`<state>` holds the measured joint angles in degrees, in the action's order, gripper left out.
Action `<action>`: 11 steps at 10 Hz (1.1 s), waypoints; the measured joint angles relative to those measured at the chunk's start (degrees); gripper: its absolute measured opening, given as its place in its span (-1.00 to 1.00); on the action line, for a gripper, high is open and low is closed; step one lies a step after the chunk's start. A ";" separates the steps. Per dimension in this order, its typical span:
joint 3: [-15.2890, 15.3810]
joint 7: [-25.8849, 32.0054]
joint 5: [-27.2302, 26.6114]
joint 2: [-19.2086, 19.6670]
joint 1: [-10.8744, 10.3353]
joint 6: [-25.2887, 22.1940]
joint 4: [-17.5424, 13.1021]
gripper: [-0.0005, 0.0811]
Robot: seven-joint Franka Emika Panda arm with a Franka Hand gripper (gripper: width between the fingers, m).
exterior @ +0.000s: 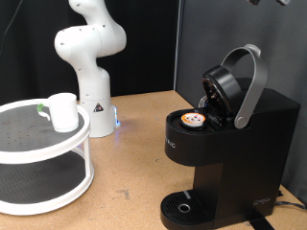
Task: Make a cup of coffee with the keurig machine
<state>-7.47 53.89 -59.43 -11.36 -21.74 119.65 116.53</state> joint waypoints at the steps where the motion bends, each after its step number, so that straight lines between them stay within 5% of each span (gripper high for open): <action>1: 1.15 -1.07 0.76 0.47 -0.07 1.28 0.00 0.97; 8: 4.20 -1.99 2.04 3.88 -0.16 4.19 0.02 0.89; 10: 4.27 -2.17 3.50 4.47 -0.15 4.19 0.15 0.12; 11: 4.27 -2.27 4.37 4.82 -0.15 4.19 0.23 0.12</action>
<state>-3.21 51.62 -55.06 -6.54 -21.89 123.84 116.76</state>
